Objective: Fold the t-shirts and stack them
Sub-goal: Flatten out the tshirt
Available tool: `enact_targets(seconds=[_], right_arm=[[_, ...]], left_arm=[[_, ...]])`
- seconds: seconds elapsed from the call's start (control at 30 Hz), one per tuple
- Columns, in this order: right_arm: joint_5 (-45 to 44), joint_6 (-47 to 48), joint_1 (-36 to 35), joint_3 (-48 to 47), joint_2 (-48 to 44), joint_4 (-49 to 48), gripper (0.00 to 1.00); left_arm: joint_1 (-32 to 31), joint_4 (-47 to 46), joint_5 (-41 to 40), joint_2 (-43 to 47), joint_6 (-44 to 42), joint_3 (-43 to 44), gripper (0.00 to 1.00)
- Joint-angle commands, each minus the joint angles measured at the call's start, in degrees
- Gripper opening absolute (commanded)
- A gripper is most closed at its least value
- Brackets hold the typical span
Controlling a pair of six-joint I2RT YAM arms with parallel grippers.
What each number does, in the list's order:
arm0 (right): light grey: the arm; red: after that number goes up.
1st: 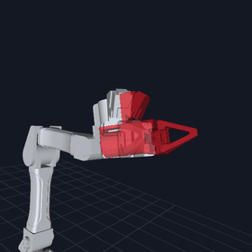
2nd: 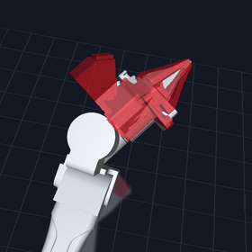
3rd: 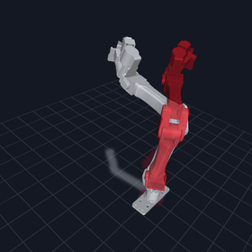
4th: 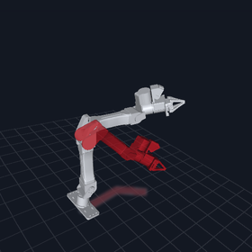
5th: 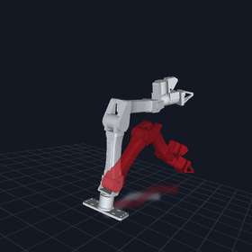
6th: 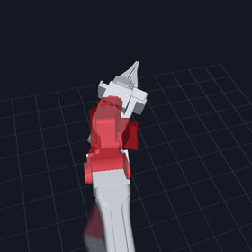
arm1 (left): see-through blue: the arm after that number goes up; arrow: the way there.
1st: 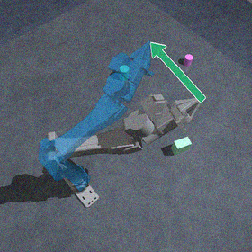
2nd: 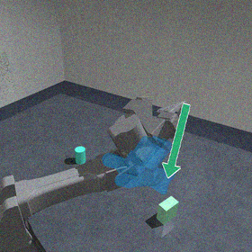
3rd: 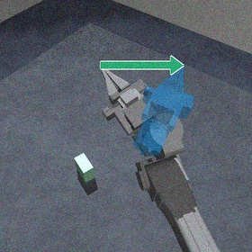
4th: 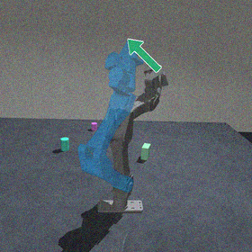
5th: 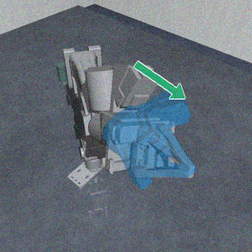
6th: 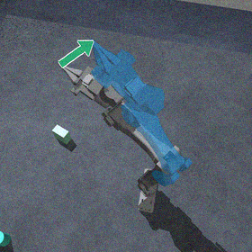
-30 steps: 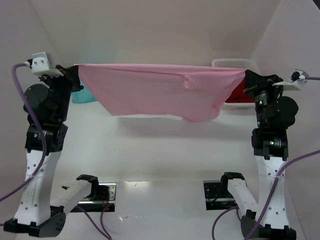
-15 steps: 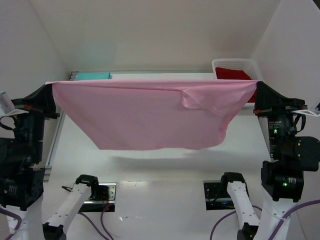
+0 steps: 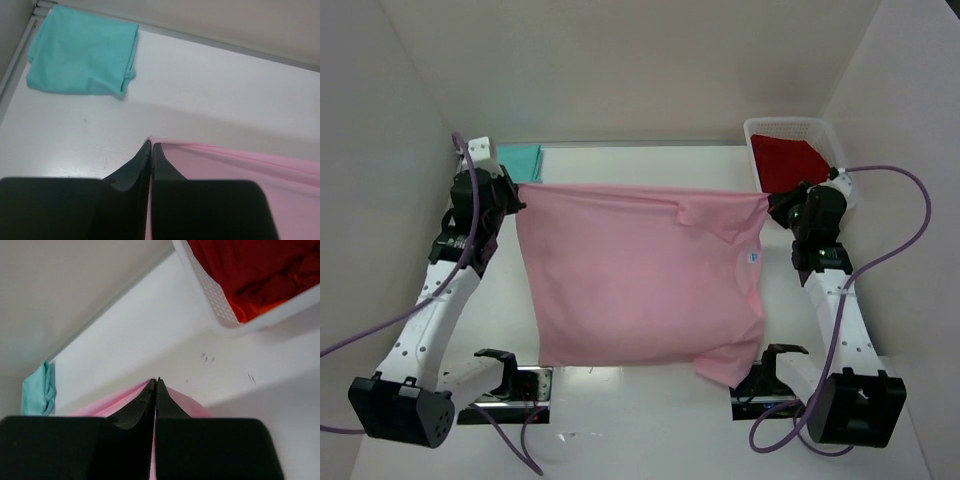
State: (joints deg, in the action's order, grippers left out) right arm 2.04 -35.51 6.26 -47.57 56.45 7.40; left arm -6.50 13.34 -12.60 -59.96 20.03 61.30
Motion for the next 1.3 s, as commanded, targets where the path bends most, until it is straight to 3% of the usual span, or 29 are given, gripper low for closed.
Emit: enact_targets(seconds=[0.0,0.47,0.8,1.0,1.27], right_arm=[[-5.20,-1.06,-0.28,3.18,0.94,-11.60,0.00],[-13.03,0.70,-8.99,1.97,17.28,-21.37,0.00],[-12.94,2.45,-10.30,-6.12,24.41,-23.48,0.00],[-11.80,2.99,-10.30,-7.27,16.96,-21.20,0.00],[-7.85,-0.17,-10.83,-7.97,-6.59,-12.07,0.00]], left_arm=[[0.79,-10.86,-4.97,-0.76,1.68,-5.11,0.00],[0.79,-18.18,-8.14,-20.18,1.68,-3.39,0.00],[2.64,-21.25,-6.48,-23.88,2.20,0.13,0.00],[2.64,-20.12,-4.63,-15.55,3.35,0.14,0.00],[2.64,-12.04,-2.34,9.65,5.10,-0.75,0.00]])
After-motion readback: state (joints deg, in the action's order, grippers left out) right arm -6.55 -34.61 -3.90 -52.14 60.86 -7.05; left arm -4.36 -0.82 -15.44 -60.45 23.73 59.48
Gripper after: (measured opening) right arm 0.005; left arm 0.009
